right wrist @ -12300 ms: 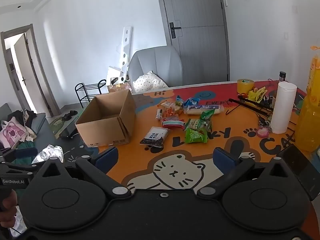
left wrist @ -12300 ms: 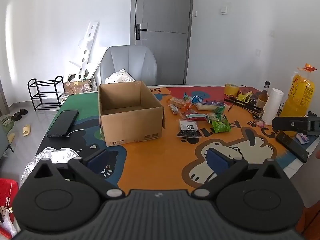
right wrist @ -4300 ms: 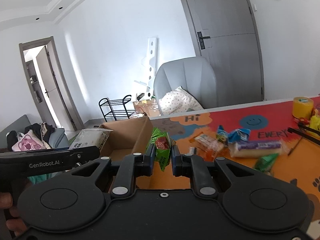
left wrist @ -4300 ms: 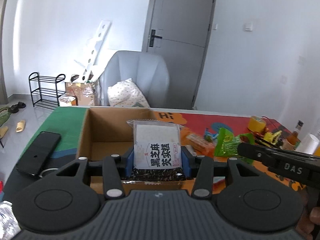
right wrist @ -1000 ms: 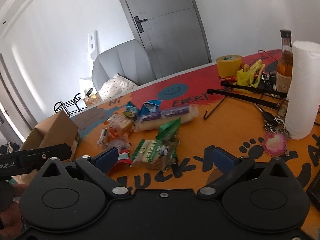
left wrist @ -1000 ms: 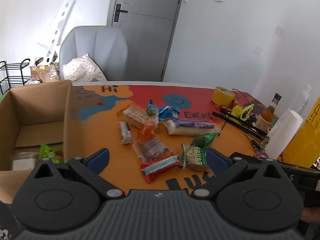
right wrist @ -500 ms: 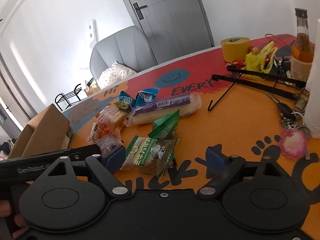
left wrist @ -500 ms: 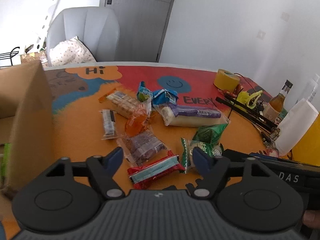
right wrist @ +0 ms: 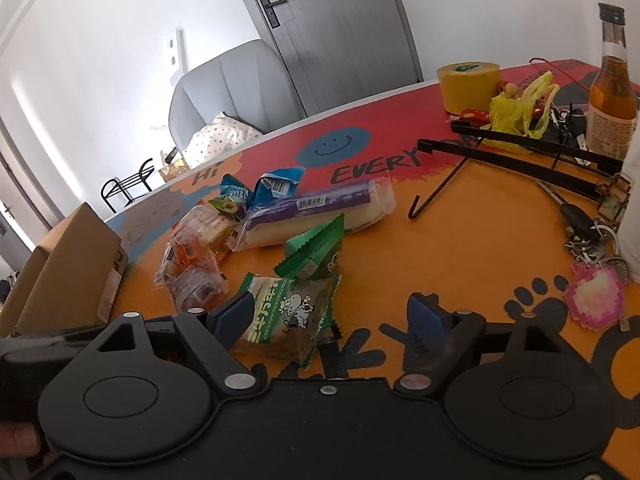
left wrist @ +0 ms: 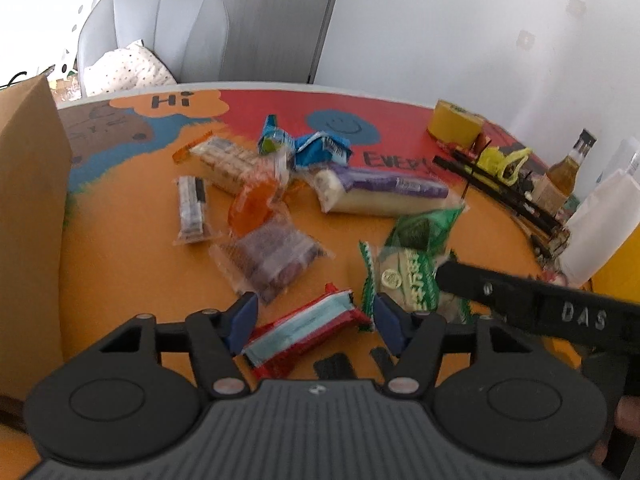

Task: Organize snacks
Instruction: 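Move both tools back over the snacks on the table, then grasp the red-and-white striped bar with the left tool while the right tool grasps the green-and-white bag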

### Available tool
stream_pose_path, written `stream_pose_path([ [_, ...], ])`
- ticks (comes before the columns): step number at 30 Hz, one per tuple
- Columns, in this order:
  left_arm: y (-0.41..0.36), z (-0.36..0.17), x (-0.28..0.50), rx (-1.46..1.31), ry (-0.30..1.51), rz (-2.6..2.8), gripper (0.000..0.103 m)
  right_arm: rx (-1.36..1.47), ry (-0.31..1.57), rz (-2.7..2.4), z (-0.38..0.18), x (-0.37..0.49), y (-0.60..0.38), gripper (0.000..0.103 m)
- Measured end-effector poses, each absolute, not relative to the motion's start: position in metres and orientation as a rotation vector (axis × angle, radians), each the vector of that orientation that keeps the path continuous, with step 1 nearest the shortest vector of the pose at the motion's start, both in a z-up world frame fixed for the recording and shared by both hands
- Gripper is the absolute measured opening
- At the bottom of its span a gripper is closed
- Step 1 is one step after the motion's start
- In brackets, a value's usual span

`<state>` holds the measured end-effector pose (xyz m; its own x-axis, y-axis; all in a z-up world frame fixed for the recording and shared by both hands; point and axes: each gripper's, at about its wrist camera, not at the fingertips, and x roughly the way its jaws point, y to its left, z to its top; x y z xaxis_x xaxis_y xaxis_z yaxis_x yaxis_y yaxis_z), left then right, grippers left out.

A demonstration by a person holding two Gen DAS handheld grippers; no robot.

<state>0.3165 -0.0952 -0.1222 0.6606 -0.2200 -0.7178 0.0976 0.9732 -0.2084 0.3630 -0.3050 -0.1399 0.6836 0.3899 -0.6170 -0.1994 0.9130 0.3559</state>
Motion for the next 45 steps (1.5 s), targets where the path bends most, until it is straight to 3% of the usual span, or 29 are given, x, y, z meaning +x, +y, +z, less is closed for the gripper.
stream_pose_path([
  [5, -0.099, -0.123, 0.310, -0.097, 0.829, -0.198, 0.062, 0.264, 0.752, 0.342, -0.140, 0.364, -0.299, 0.083],
  [8, -0.098, -0.122, 0.308, -0.075, 0.832, -0.174, 0.042, 0.251, 0.749, 0.346, -0.138, 0.363, -0.295, 0.083],
  [10, -0.095, -0.121, 0.308, -0.060, 0.841, -0.157, 0.021, 0.240, 0.750, 0.343, -0.137, 0.363, -0.291, 0.083],
  [12, -0.089, -0.121, 0.306, -0.083, 0.849, -0.163, 0.017, 0.224, 0.749, 0.345, -0.137, 0.363, -0.285, 0.083],
  [20, -0.072, -0.117, 0.297, -0.135, 0.846, -0.134, 0.018, 0.128, 0.757, 0.336, -0.144, 0.364, -0.259, 0.084],
  [23, -0.069, -0.113, 0.292, -0.138, 0.845, -0.128, 0.029, 0.091, 0.752, 0.317, -0.144, 0.360, -0.257, 0.074],
  [25, -0.069, -0.111, 0.288, -0.135, 0.840, -0.130, 0.052, 0.087, 0.753, 0.317, -0.143, 0.357, -0.259, 0.068],
  [27, -0.071, -0.109, 0.283, -0.129, 0.824, -0.132, 0.060, 0.089, 0.755, 0.318, -0.142, 0.355, -0.263, 0.064],
  [29, -0.074, -0.108, 0.279, -0.117, 0.819, -0.141, 0.061, 0.091, 0.754, 0.321, -0.142, 0.350, -0.266, 0.063],
  [35, -0.080, -0.118, 0.273, -0.071, 0.860, -0.137, 0.061, 0.087, 0.755, 0.316, -0.142, 0.340, -0.271, 0.063],
  [38, -0.083, -0.120, 0.268, -0.042, 0.857, -0.133, 0.057, 0.087, 0.763, 0.300, -0.141, 0.333, -0.276, 0.071],
  [42, -0.085, -0.119, 0.265, -0.020, 0.854, -0.119, 0.024, 0.092, 0.764, 0.273, -0.141, 0.329, -0.278, 0.083],
  [45, -0.080, -0.118, 0.265, -0.045, 0.855, -0.121, 0.019, 0.072, 0.764, 0.277, -0.142, 0.330, -0.269, 0.086],
])
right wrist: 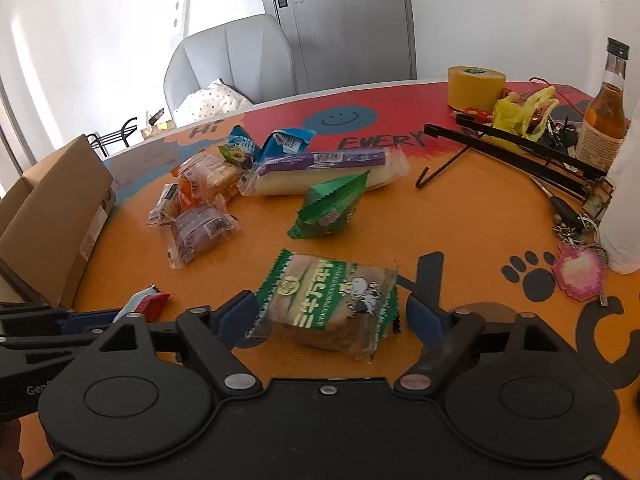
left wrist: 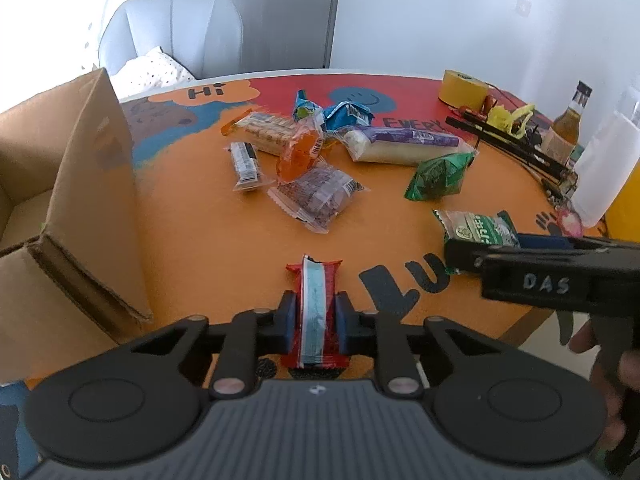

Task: Organize snacks
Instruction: 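Grasp the red-and-white striped bar with the left tool while the right tool grasps the green-and-white bag, then carry both snacks over the cardboard box and open both tools to drop them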

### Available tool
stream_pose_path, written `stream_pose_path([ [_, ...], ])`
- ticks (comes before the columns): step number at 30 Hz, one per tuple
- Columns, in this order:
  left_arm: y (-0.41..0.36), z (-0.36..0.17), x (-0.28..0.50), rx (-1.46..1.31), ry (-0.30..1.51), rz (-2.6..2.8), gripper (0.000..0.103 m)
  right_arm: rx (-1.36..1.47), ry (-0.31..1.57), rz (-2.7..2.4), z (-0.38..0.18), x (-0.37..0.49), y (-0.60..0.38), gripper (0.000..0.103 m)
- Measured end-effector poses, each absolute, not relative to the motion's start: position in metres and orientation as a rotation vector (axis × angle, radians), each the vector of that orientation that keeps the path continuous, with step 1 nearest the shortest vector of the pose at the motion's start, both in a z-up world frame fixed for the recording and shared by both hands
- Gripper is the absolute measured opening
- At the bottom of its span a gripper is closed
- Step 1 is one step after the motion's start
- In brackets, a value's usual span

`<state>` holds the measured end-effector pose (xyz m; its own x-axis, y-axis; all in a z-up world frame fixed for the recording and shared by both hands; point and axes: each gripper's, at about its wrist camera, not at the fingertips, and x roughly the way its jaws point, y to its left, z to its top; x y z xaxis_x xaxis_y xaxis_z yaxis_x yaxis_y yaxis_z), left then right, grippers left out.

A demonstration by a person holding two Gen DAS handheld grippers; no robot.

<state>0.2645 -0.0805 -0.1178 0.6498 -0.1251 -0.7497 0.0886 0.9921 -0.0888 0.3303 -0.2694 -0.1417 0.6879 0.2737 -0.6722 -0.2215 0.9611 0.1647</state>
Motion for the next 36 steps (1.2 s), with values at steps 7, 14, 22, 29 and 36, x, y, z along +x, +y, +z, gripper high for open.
stream_pose_path([
  [7, -0.072, -0.109, 0.256, -0.060, 0.806, -0.115, 0.019, -0.054, 0.729, 0.226, -0.146, 0.327, -0.253, 0.066],
  [14, -0.065, -0.097, 0.251, -0.094, 0.754, -0.148, 0.019, 0.009, 0.719, 0.207, -0.133, 0.309, -0.261, 0.052],
  [22, -0.059, -0.084, 0.238, -0.094, 0.702, -0.212, 0.019, 0.050, 0.622, 0.150, -0.100, 0.269, -0.266, 0.052],
  [29, -0.043, -0.072, 0.228, -0.088, 0.677, -0.251, 0.019, 0.083, 0.550, 0.123, -0.070, 0.233, -0.258, 0.052],
  [36, -0.024, -0.042, 0.210, -0.091, 0.620, -0.303, 0.019, 0.101, 0.501, 0.124, -0.039, 0.216, -0.246, 0.052],
])
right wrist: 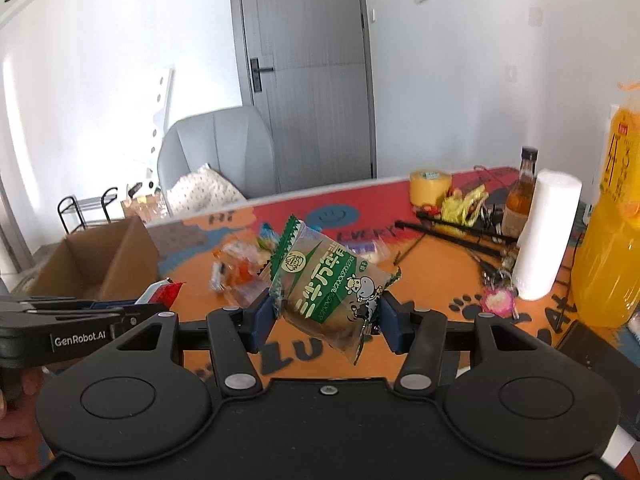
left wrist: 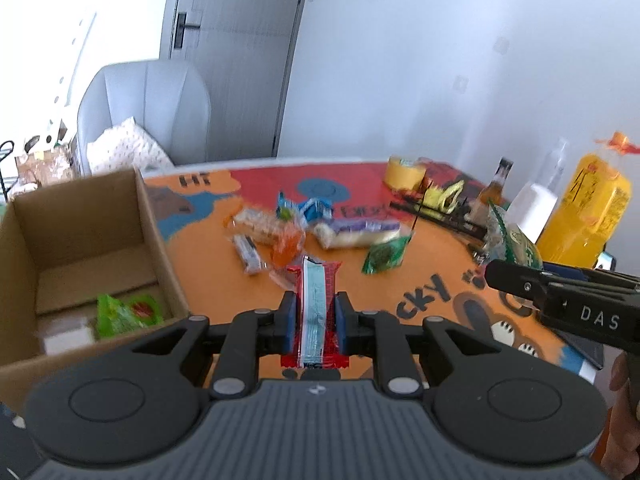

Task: Organize snacks
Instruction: 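Carry both snacks over the cardboard box and open both tools to drop them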

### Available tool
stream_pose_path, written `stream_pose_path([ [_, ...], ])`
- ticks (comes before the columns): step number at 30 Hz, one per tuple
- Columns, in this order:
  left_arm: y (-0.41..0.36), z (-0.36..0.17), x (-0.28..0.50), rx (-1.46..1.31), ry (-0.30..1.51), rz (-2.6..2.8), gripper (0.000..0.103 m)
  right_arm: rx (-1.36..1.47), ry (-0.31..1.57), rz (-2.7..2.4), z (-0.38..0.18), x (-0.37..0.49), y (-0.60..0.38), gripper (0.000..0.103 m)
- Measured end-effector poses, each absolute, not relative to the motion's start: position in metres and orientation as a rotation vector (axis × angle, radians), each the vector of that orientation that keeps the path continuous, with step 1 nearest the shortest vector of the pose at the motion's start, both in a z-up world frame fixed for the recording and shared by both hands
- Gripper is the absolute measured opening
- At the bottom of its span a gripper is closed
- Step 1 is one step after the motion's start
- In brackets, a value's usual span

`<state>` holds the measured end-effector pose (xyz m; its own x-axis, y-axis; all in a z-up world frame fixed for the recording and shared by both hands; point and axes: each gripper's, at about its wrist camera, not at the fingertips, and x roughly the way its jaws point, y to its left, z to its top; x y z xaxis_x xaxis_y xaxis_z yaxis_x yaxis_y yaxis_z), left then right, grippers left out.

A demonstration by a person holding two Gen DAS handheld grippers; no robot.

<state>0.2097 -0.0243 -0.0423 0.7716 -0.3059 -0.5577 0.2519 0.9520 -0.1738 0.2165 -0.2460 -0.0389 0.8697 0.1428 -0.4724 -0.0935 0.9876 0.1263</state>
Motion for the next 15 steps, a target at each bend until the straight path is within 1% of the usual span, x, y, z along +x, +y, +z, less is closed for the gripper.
stream_pose_path([
  [8, -0.006, -0.017, 0.195, -0.127, 0.548, -0.322, 0.019, 0.109, 0.449, 0.177, -0.011, 0.212, -0.225, 0.052],
  [15, 0.017, -0.010, 0.190, -0.169, 0.509, -0.299, 0.019, 0.114, 0.431, 0.210, -0.005, 0.212, -0.205, 0.052],
])
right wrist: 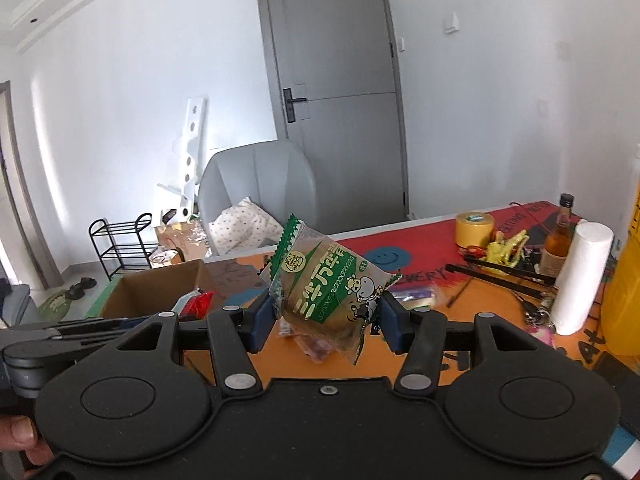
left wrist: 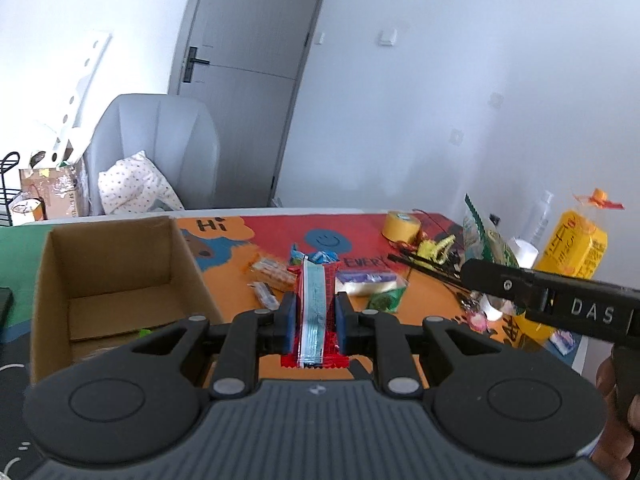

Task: Organize snacks
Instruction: 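Carry both snacks over the cardboard box and open both tools to drop them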

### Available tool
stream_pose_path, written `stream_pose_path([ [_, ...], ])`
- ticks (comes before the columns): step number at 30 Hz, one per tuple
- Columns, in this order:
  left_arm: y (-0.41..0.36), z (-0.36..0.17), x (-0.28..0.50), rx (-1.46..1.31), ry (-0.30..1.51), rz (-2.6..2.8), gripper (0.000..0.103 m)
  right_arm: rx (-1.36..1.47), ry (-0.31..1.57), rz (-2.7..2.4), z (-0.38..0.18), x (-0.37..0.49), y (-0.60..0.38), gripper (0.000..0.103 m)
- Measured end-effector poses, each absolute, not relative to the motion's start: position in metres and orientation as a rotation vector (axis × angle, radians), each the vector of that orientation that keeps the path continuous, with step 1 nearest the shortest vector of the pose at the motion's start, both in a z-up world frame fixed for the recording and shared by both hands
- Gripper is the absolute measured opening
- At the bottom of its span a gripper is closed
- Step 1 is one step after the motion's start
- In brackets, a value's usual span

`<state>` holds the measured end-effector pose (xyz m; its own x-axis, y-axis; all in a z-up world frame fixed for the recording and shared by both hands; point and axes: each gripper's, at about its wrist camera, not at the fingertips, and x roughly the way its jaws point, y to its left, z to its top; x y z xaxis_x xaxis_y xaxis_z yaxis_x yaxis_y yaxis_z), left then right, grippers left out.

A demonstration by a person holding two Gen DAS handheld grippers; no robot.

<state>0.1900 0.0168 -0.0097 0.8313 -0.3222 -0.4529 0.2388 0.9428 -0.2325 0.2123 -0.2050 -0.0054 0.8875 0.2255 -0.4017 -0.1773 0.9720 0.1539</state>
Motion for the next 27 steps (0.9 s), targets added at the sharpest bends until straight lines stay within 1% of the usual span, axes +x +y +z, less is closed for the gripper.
stream_pose_path([
  [14, 0.085, -0.004, 0.199, -0.238, 0.476, -0.097, 0.019, 0.126, 0.447, 0.342, -0.010, 0.239, -0.160, 0.051],
  [19, 0.103, -0.006, 0.206, -0.236, 0.494, -0.016, 0.019, 0.151, 0.469, 0.411, -0.017, 0.255, -0.145, 0.051],
  [27, 0.119, -0.024, 0.221, -0.267, 0.541, 0.038, 0.019, 0.154, 0.505, 0.489, -0.028, 0.275, -0.119, 0.051],
])
